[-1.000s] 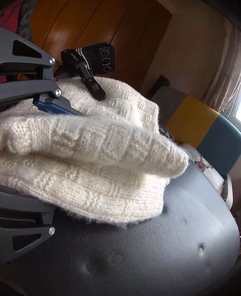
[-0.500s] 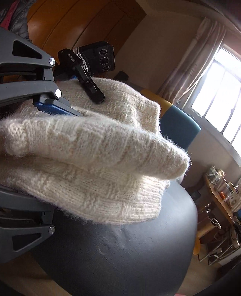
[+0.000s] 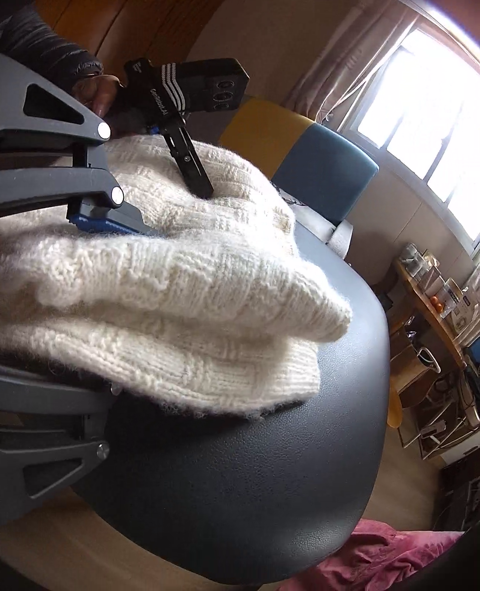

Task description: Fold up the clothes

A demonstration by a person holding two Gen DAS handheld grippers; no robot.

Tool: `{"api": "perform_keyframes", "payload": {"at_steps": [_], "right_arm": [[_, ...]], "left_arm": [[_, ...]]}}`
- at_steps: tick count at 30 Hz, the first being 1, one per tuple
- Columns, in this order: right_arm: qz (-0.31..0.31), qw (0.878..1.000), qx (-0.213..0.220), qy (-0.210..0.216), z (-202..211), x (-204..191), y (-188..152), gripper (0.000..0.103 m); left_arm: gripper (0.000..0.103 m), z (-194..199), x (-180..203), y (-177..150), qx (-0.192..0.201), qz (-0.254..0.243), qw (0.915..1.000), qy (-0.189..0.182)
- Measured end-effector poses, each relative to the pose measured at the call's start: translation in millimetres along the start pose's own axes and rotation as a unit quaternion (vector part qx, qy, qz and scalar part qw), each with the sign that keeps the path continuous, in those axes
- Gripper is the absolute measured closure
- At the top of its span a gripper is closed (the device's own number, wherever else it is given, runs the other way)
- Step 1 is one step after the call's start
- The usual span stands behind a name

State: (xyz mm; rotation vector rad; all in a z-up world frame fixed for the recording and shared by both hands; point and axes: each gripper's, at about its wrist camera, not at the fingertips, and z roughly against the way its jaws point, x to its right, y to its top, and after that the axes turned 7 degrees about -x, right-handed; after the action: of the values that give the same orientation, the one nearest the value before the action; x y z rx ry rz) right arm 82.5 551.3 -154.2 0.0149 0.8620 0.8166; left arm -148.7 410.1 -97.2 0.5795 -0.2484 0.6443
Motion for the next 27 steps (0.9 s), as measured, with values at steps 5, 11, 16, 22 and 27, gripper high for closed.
{"api": "perform_keyframes", "payload": {"at_steps": [5,11,16,22,27], "right_arm": [[-0.018,1.0,0.011,0.023,5.6,14.3,-4.0,0.047],[0.054,0.994,0.079,-0.046,58.1,-20.7,-12.6,0.047],[0.175,0.975,0.119,-0.063,88.2,-73.7,-25.2,0.047],[0.242,0.966,0.015,-0.091,37.3,-96.1,-44.7,0.048],[0.219,0.969,-0.015,-0.112,16.6,-47.4,-85.0,0.056]], "left_arm": [[0.029,4.5,-11.7,-8.3,0.003,0.022,0.9998,-0.004],[0.029,46.0,-18.5,-37.0,0.054,0.031,0.998,0.009],[0.029,85.0,-17.0,-62.2,0.104,0.028,0.994,-0.018],[0.029,76.8,12.3,-76.7,0.094,0.0,0.9946,-0.045],[0.029,44.6,19.0,-94.1,0.056,-0.016,0.998,-0.025]]}}
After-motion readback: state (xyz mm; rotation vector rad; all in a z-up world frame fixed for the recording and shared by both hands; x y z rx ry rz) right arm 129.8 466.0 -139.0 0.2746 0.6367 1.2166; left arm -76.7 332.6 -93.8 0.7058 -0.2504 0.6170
